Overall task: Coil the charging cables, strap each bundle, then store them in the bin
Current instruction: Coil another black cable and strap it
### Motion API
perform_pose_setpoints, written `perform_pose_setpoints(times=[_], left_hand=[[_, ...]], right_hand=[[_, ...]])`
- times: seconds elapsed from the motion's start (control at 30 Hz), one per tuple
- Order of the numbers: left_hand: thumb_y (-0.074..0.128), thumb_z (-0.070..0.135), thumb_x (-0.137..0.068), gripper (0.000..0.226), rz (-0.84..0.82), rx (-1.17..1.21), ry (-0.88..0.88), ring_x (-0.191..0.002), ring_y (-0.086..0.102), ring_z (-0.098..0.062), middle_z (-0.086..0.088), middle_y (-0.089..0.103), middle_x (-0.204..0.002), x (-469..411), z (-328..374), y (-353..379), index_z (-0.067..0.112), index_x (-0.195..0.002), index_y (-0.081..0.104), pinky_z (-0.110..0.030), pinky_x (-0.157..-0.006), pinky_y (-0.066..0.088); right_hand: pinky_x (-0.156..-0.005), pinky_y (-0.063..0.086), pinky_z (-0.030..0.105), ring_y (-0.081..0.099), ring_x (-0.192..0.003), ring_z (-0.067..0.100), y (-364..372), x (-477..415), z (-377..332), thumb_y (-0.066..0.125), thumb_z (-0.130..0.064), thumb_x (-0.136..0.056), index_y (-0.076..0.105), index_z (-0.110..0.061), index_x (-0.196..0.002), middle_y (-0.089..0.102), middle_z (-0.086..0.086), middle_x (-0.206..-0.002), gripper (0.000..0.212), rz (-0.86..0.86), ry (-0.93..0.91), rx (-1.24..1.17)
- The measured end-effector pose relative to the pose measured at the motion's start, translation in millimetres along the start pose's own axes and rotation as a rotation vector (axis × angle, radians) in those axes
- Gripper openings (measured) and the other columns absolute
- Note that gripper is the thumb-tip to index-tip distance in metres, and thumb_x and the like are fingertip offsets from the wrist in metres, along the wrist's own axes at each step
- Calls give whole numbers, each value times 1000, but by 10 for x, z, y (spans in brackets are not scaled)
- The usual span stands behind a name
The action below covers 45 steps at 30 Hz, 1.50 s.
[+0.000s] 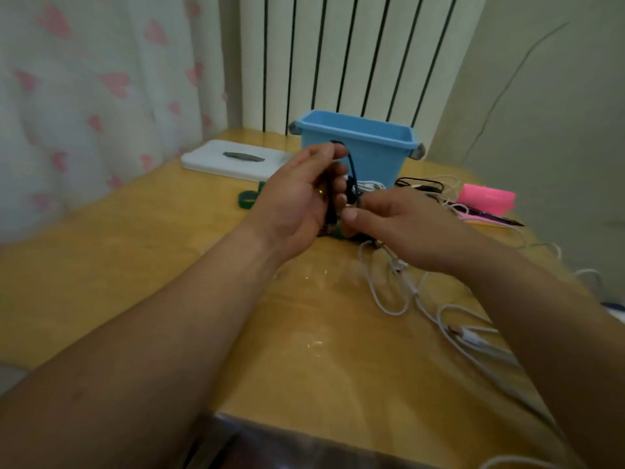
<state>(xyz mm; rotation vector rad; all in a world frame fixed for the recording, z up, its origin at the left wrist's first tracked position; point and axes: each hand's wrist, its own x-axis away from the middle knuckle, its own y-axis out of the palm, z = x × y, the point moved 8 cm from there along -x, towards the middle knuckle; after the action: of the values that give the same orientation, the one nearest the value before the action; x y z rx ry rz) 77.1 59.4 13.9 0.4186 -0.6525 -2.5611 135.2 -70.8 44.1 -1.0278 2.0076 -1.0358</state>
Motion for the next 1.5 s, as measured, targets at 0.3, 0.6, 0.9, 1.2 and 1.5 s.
perform_pose_setpoints(times=[0.3,0.6,0.9,1.2,1.5], left_hand=[[45,36,-116,21,-30,302,-28,-82,72,-23,-11,72,-106,-45,38,-45,22,-126,58,-37,-71,63],[55,25,-112,16,9,-300,33,-56,40,-10,-1,55,-82,-70,34,-69,10,-110,50,-21,-43,31],[65,44,-105,20,-222,-1142,94,-85,69,-4,8,75,-94,139,-154,307,25,-106,73,-35,-82,59],[60,36,-109,33,-15,-692,127,-62,51,-13,12,49,-58,130,33,169,19,-81,56,-38,-71,47],[53,36,-113,34,-6,-640,-7,-68,70,-27,0,51,-60,86,-109,88,15,-87,59,-37,-69,52]], right_hand=[[-71,57,42,70,-72,17,275,15,328,69,-35,-99,73,-24,-90,75,-3,-78,15,20,-20,-221],[-71,45,7,66,-89,-3,-166,128,401,72,-26,-99,74,-31,-105,72,-17,-91,9,409,-47,-206],[-79,56,45,69,-92,21,-215,146,353,69,-18,-92,65,-26,-110,73,-5,-99,20,532,-162,117],[-82,54,43,71,-88,24,-187,84,669,69,-23,-94,73,-28,-100,77,-4,-91,8,404,-28,365],[-77,58,46,70,-82,9,-253,171,543,56,-34,-109,67,-29,-113,73,-14,-86,13,578,-2,-38]])
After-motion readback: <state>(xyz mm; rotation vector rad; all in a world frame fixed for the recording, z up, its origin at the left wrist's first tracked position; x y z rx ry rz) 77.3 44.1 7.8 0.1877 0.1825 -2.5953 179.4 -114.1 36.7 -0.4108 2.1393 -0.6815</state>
